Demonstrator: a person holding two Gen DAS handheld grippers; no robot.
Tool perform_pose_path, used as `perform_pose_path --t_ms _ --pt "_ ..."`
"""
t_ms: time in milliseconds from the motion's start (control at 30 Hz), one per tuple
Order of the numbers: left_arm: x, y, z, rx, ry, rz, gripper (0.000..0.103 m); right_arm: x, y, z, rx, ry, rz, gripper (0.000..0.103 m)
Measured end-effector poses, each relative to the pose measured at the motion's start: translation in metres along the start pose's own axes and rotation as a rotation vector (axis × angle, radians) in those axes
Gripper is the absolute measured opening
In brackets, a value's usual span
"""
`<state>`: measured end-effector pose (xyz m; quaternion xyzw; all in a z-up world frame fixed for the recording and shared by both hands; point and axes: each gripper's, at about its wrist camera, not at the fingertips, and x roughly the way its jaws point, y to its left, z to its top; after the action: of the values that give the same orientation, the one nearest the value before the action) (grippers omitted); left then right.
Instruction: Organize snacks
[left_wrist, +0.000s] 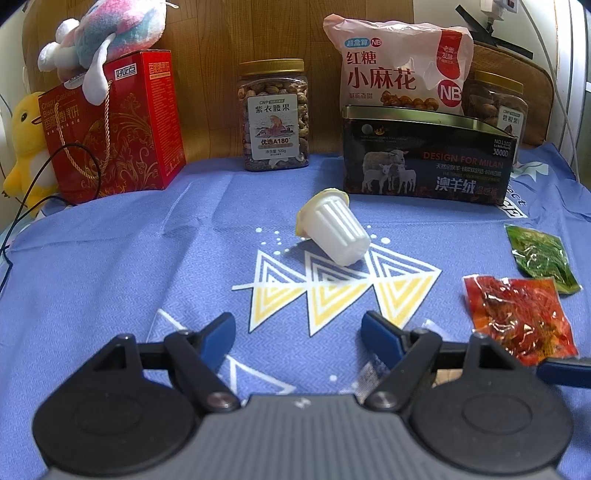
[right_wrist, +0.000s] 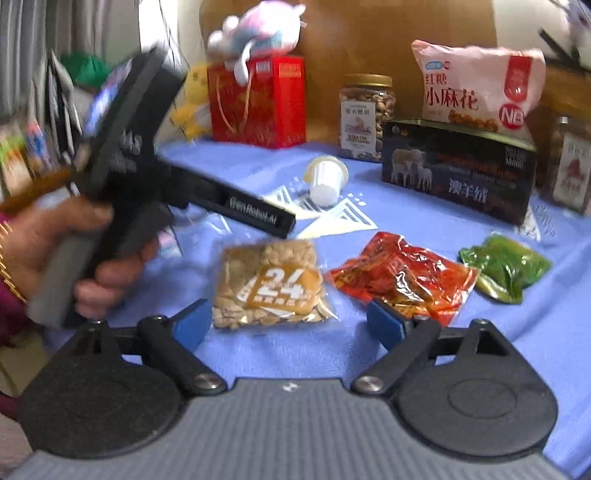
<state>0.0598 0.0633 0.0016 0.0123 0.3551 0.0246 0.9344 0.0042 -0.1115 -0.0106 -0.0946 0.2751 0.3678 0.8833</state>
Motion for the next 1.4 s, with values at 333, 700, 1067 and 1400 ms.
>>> perform_pose_path --t_ms 333,700,1067,1400 --pt "-0.002 0.001 0.000 -0.001 0.003 0.000 0.079 -0.011 -0.036 -0.002 0.103 0.002 -0.038 0.029" --pt "-0.030 0.013 0.004 -0.006 -0.065 -0.221 0.078 -0.026 -0.021 -0.009 0.102 -0.027 0.029 0.084" --pt "-0.028 -0.012 -0.017 0.084 0.046 -0.375 0.068 -0.002 0.001 -0.004 0.008 0.012 -0.062 0.090" --pt "-0.034 -0.004 -0.019 -0.048 0.121 -0.568 0.067 -0.045 -0.072 -0.019 0.383 -0.051 -0.029 0.073"
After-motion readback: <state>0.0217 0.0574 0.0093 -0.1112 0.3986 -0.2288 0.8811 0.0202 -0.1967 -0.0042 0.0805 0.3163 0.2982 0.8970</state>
